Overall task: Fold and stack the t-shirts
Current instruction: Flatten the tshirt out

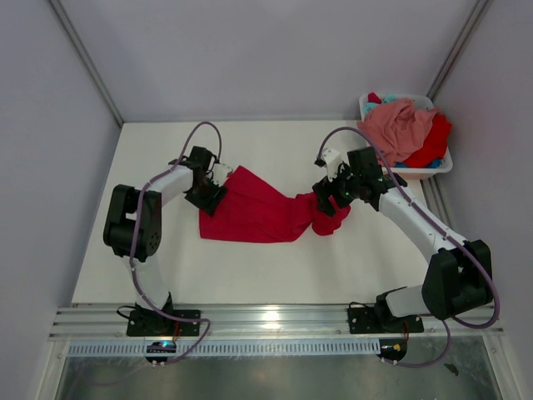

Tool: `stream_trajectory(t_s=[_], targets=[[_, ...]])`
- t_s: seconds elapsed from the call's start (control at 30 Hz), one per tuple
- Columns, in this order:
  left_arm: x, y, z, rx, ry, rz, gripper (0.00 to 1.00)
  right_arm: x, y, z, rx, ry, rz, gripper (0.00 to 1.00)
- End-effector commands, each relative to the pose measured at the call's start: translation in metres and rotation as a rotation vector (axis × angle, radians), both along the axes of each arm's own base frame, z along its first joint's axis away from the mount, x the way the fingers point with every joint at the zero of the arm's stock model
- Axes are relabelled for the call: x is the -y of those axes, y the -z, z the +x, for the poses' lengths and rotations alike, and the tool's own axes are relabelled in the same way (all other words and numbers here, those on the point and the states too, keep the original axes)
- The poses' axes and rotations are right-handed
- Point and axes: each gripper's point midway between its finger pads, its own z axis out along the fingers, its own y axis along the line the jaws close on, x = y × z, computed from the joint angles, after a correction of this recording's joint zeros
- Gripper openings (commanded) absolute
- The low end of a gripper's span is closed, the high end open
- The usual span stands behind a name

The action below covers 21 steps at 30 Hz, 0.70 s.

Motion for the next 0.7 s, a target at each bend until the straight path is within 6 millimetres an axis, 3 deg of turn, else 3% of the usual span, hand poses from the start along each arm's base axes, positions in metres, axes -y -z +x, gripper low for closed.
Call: stream_trajectory(t_s=[0.0,0.27,0.67], targets=[[-0.002,-0.010,0.027,0.091,-0.008,0.023,0.60,-0.001,-0.010,0.003,0.042,-0.001,0.017,0.82],[-0.003,-0.019,0.036,0.120,-0.009,0.036,0.60,-0.002,-0.010,0.001,0.037,-0.005,0.018,0.82],[0.001,-0.001,0.029,0.055,-0.005,0.019,0.59,-0.002,-0.011,0.001,0.040,-0.007,0.017,0.82]])
